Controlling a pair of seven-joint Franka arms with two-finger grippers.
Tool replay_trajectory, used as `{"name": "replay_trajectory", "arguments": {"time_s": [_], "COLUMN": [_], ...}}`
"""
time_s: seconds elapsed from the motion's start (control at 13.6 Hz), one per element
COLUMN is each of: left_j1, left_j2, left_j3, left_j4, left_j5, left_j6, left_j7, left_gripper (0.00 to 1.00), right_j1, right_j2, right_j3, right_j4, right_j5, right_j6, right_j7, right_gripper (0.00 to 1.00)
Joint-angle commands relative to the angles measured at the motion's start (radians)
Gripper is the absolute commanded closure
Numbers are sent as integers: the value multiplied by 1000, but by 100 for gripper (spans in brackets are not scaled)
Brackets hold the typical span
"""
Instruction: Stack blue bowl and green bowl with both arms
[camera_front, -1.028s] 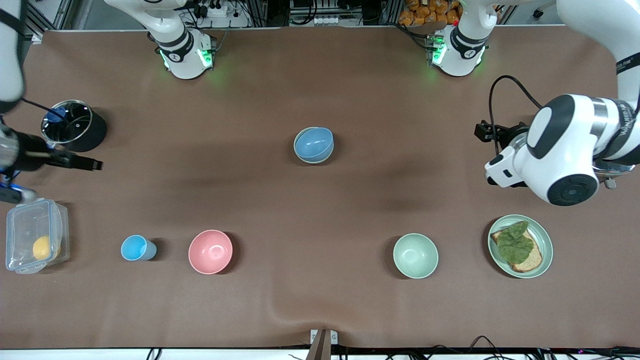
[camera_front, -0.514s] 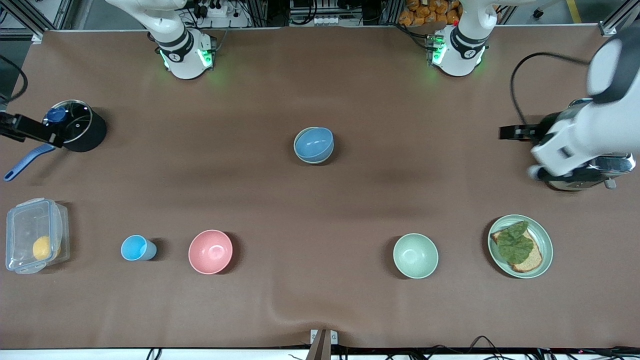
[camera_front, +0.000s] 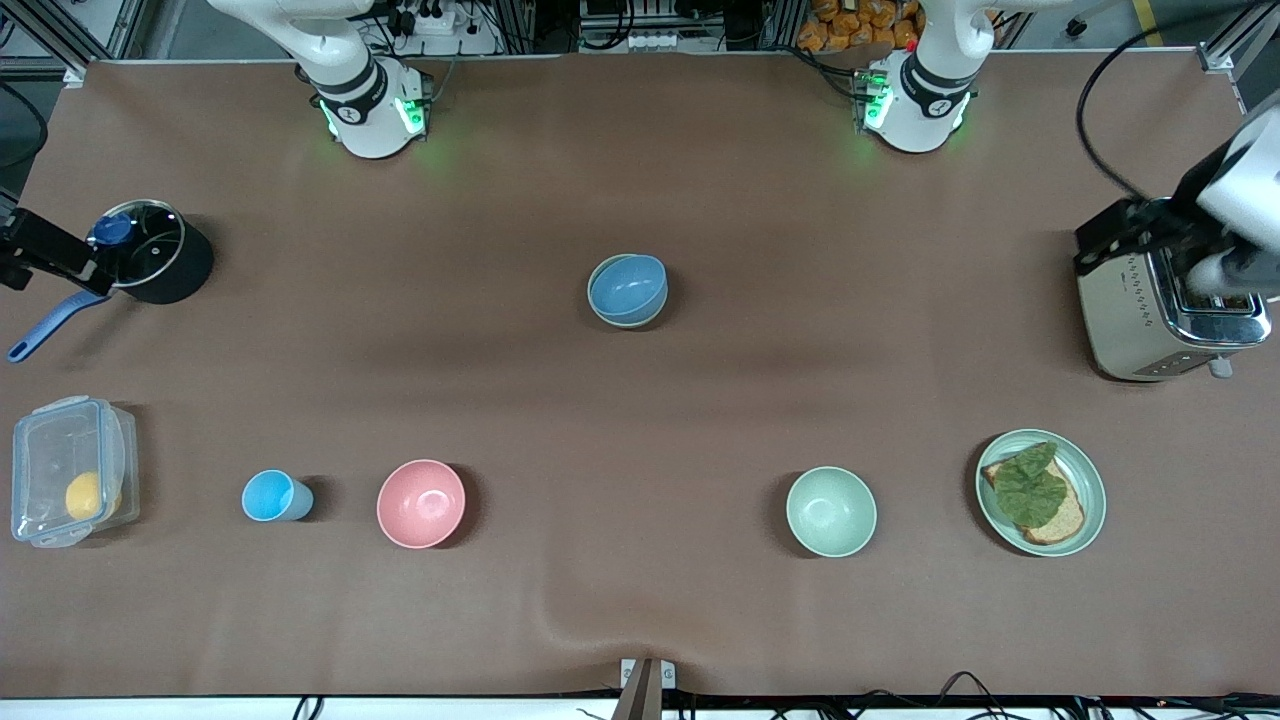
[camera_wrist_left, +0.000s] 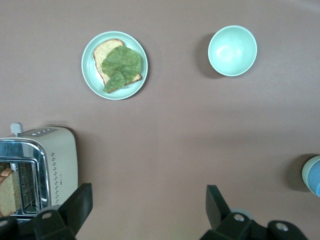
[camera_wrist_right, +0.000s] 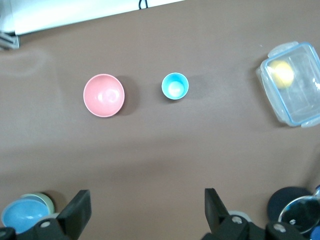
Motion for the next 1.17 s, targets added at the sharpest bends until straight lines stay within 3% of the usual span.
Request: {"name": "replay_trajectory", "arguments": {"time_s": [0.0,0.37,0.44,0.59,1.1], "left_j1": [-6,17,28,35,25], "left_j2": [-45,-42,-42,-37,-25], "left_j3": [3,-24,-58,-110,-145], "left_j4": [-36,-41,-41,-35,-33], "left_j5": [8,-55,-61,-34,1], "left_j6": [10,-121,-142,-142,-131], "left_j7": [112,127,116,75,32], "left_gripper": [0,0,0,0,0], "right_j1": [-18,-4,-4,-1,5], "right_j2": [-26,-28,-26,-25,-22], "right_j3": [58,57,57,59,59], "right_j4": [-29,-31,-29,-29,-29], "right_j5": [-46,-57,-57,-57,-59], "right_j6": [10,-2,-2,1,-1], "right_j7": [-41,-38,-38,-38,-38], "right_gripper": [0,0,0,0,0]}}
